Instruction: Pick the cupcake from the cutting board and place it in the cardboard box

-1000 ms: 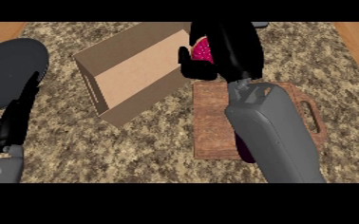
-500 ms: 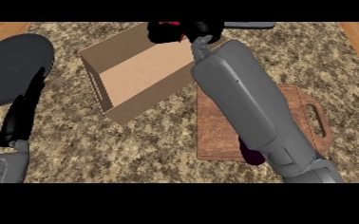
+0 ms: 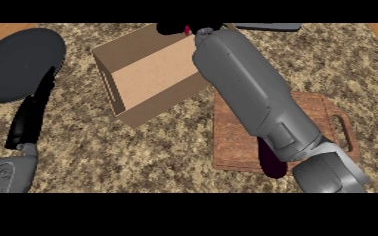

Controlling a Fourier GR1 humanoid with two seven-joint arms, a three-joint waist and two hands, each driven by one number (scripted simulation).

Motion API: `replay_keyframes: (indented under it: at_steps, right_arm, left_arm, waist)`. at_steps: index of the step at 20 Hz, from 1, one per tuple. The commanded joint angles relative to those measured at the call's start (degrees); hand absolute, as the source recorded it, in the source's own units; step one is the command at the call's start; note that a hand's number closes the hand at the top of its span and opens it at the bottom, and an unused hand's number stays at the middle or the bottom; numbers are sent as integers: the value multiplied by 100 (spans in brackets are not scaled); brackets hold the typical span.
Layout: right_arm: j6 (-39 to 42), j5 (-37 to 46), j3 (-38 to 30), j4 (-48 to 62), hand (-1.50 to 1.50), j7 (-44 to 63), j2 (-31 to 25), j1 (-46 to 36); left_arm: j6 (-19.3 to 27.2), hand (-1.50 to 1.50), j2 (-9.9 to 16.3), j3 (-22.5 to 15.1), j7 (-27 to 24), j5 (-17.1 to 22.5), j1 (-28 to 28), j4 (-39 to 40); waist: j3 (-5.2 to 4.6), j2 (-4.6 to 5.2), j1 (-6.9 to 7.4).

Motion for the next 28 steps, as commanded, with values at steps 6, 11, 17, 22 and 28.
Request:
replay_keyframes:
  at_steps: [6, 11, 17, 22, 28]
  right_arm:
    - [-422, -843, -301, 1329, -150, 100, 1, -313]
    - [-698, -1144, -359, 1542, -150, -508, 1, -345]
    - [-1546, -1371, -396, 1438, -150, -1362, 1, -285]
    - [-2136, -1824, -1039, 1246, -150, -2127, 1, -187]
    - [-1972, -2373, -1536, 1004, -150, -2921, -36, 52]
  left_arm:
    - [-50, 0, -96, -178, 139, -84, -320, 0]
    - [-40, 0, -186, -186, 222, -54, -505, 94]
    - [69, 0, -207, -236, 210, -186, -411, 2]
    - [163, 0, -193, -92, -74, -157, -100, 133]
    - [29, 0, -21, 152, 294, 6, -173, 93]
  waist:
    - [-1, 92, 236]
    - [2, 110, 306]
    - [8, 72, 273]
    - [12, 35, 21]
    - [15, -66, -306]
